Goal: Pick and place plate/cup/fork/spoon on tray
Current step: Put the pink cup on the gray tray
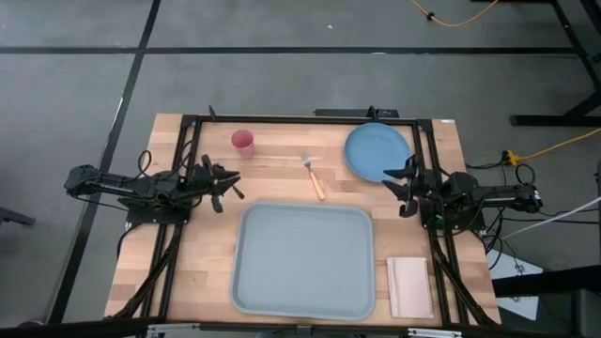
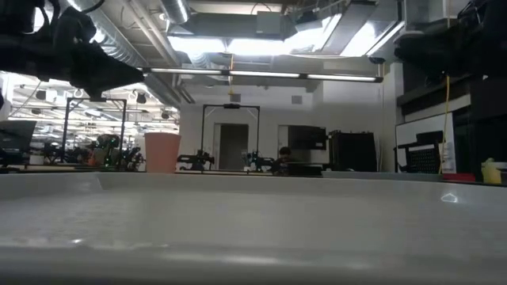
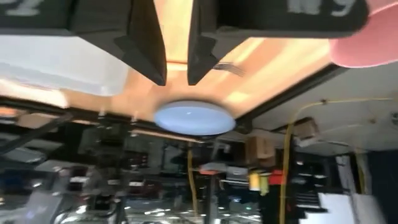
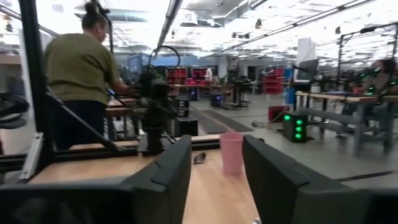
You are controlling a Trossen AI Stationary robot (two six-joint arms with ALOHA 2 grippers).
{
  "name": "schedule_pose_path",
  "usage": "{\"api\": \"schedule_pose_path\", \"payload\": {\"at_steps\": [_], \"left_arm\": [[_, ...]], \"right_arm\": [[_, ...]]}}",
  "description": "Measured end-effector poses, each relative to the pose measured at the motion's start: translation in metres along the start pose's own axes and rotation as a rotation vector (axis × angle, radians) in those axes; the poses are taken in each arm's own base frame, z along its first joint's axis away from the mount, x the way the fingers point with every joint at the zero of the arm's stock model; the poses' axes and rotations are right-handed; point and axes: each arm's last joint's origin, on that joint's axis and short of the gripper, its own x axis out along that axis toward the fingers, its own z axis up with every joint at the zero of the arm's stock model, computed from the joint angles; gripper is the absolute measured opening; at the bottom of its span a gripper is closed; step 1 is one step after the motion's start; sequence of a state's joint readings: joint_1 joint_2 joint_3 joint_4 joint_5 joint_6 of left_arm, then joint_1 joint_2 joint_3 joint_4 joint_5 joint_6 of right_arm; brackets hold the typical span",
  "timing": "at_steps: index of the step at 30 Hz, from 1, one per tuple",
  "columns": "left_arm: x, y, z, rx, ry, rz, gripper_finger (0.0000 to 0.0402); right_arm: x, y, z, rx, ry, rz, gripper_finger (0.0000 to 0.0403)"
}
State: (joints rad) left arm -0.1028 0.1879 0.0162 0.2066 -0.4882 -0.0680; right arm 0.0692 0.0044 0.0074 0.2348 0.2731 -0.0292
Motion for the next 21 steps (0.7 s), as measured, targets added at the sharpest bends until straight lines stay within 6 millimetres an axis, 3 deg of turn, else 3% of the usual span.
{"api": "schedule_pose_path", "payload": {"at_steps": [5,12,21], "left_arm": [[0.0,-0.002,0.003,0.008,-0.022,-0.074,0.0106],[-0.002,-0.009,0.007,-0.085,-0.047,-0.307,0.0109],[-0.005,-0.007,0.03,-0.167,-0.274,-0.29,0.0109]], "right_arm": [[0.0,0.002,0.0,0.17,0.005,0.064,0.0153],[0.0,0.002,0.0,0.298,0.015,0.083,0.0153],[0.0,0.002,-0.001,0.303,0.018,0.083,0.0153]]}}
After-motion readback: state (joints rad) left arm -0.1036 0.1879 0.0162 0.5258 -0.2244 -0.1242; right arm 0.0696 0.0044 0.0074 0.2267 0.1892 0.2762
